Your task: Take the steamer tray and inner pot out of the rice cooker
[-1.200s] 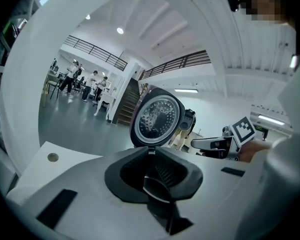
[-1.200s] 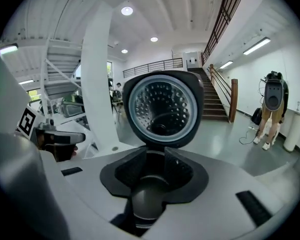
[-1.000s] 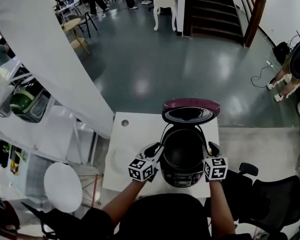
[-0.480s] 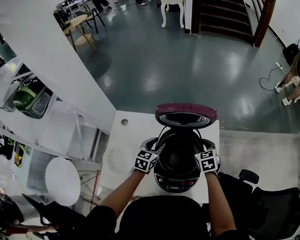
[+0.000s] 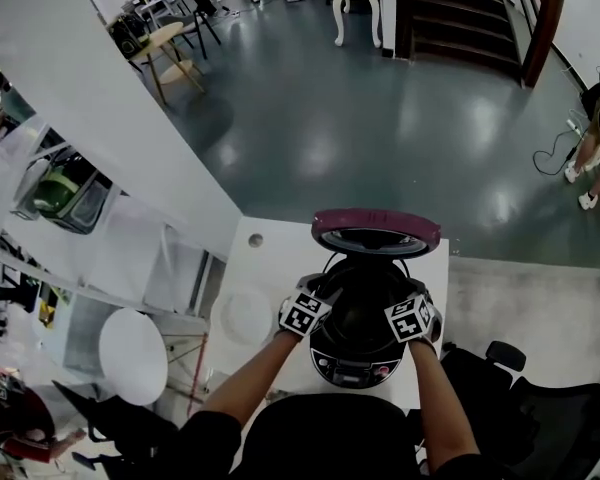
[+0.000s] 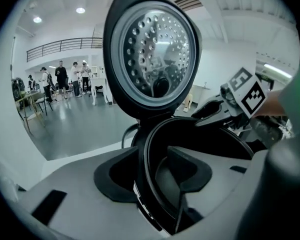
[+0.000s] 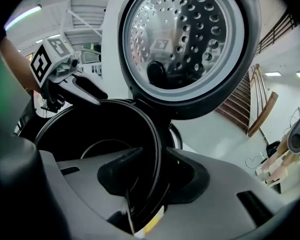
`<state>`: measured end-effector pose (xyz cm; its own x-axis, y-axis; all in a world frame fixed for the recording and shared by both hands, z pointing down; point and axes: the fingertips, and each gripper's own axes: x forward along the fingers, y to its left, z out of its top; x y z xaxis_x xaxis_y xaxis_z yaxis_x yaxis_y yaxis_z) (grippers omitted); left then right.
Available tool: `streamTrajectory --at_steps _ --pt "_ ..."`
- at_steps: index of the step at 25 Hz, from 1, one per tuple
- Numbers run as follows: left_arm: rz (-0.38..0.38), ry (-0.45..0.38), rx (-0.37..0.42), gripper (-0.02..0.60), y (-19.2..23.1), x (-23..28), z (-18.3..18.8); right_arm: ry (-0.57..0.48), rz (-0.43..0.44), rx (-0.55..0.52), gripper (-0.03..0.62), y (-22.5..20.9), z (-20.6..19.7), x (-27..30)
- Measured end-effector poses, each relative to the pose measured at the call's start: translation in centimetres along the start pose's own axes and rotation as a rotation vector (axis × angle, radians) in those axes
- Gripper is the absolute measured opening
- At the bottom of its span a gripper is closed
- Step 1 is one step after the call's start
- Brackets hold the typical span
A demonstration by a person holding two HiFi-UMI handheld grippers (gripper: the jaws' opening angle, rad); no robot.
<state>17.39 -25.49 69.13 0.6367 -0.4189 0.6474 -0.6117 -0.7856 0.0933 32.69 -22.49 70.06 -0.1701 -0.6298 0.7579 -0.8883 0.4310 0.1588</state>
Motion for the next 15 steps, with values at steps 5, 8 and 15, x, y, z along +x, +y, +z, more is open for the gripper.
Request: streamTrajectory --at_steps 5,8,15 --pt "0.007 0.059 0.068 0.175 -0.3 1.1 0.1 -0.007 -0.03 -0.035 0.121 0.0 0.2 0.2" --pt "0.043 0.098 0.113 0.156 -0.1 1.3 -0.1 -0.009 -0.055 -0.064 0.115 0.1 0.1 0.3" --pt "0.14 0.174 0.262 0.058 0.6 1.6 -0.4 -0.017 -0.08 -0.073 0.063 -0.2 0.1 0.2"
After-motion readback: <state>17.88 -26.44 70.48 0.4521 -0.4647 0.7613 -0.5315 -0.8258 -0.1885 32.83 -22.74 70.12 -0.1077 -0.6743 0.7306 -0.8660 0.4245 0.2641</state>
